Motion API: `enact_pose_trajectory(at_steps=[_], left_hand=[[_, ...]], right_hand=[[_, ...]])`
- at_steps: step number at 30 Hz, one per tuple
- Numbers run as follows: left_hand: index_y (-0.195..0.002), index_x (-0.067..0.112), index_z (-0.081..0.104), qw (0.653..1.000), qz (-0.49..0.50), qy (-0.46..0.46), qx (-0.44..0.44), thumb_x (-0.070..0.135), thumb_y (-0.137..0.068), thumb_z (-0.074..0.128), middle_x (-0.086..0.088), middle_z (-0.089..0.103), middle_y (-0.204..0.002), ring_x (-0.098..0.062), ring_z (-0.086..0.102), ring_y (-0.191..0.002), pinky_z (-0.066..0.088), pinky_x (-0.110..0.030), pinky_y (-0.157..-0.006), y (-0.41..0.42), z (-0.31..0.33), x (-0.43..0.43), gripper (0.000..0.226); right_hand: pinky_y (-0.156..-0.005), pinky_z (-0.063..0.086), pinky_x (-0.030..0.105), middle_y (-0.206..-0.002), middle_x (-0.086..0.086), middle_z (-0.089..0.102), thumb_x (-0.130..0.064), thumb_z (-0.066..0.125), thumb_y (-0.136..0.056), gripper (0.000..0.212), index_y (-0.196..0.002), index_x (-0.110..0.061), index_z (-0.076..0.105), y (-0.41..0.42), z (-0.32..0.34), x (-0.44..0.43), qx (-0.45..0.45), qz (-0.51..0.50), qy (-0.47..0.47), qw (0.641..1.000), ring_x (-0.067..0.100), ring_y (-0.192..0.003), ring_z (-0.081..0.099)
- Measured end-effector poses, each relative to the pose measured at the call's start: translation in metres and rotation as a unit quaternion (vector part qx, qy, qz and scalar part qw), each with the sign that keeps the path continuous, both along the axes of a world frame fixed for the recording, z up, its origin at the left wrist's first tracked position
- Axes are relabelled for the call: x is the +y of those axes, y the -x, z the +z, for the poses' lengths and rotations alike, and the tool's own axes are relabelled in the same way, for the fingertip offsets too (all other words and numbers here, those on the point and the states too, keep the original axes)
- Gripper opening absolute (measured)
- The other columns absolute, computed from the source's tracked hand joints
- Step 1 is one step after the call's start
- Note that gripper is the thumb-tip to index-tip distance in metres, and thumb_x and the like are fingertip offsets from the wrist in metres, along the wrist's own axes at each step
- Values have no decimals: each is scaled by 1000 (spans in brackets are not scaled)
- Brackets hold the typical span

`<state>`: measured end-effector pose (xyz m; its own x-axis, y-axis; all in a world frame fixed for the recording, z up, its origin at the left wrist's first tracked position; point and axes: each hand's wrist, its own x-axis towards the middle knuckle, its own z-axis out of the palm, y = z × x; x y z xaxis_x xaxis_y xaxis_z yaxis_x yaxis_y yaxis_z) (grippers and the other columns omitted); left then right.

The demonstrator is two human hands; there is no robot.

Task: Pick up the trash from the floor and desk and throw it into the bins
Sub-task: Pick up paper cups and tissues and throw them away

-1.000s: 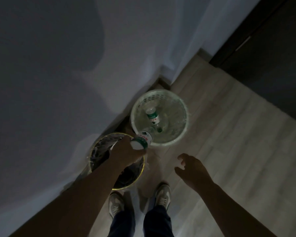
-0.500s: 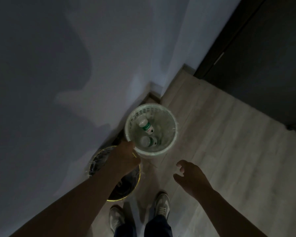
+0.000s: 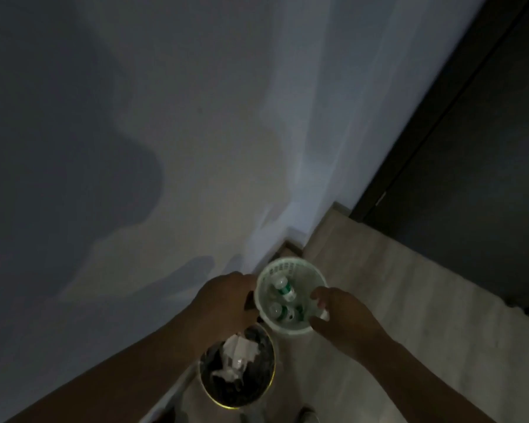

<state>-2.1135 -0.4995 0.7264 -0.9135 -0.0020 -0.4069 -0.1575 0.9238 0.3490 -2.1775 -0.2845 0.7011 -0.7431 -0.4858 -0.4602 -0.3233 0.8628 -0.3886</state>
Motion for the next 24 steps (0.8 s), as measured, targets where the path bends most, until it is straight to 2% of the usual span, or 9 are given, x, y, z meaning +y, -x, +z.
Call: enact_pose_trajectory(at_steps=[2,5,8,10,12,16,20,24], left_hand=[[-123,17,54,999,-5,9,33,60,-72,41,-1,58,-119,-18,56,-107,44,-28,-90,-3,41,-7,69],[-129,21,51,997,8,3,80,62,-75,45,4,56,-124,-12,55,-109,39,-19,-91,-5,98,-13,68],[-133,22,48,988,12,41,151,51,-85,57,6,55,-126,-9,53,-114,37,-17,-94,-5,168,-13,57],[-131,23,52,975,31,63,212,60,-78,50,6,58,-121,-10,57,-110,37,-14,-90,-7,209,-11,65],[-128,25,55,962,61,92,250,62,-71,45,7,61,-116,-9,59,-104,34,-11,-85,-11,251,-5,68],[-126,30,53,935,120,138,305,54,-81,57,13,59,-115,-6,58,-104,37,-12,-87,-27,319,14,51],[-124,34,53,911,205,172,314,59,-74,50,17,58,-112,-4,58,-103,38,-12,-87,-60,355,35,55],[-124,37,51,881,290,215,305,51,-84,59,19,56,-114,2,55,-101,34,-2,-74,-124,372,48,43]], right_hand=[[-98,42,24,-128,-3,56,-35,60,-90,45,-133,-25,48,6,44,-6,36,31,11,999,11,-117,53],[-93,42,20,-124,-4,56,-38,58,-92,42,-130,-26,48,19,106,-10,91,81,28,992,10,-112,54],[-86,40,13,-123,-7,56,-38,59,-92,43,-133,-28,46,34,175,-11,136,120,66,981,4,-107,53],[-86,37,11,-124,-9,54,-40,58,-92,44,-134,-31,44,44,221,-11,164,154,88,970,-1,-105,48],[-85,34,8,-123,-11,53,-42,57,-93,44,-134,-31,44,56,263,-11,198,198,110,954,-4,-102,43],[-86,38,10,-115,-14,53,-44,57,-92,42,-131,-32,46,70,335,-11,257,268,156,915,0,-104,50],[-89,42,17,-115,-15,55,-43,58,-91,38,-127,-34,49,61,385,-20,286,344,209,870,2,-105,53],[-91,40,17,-115,-18,53,-43,57,-90,36,-125,-36,49,24,412,-42,274,436,243,822,1,-107,51]])
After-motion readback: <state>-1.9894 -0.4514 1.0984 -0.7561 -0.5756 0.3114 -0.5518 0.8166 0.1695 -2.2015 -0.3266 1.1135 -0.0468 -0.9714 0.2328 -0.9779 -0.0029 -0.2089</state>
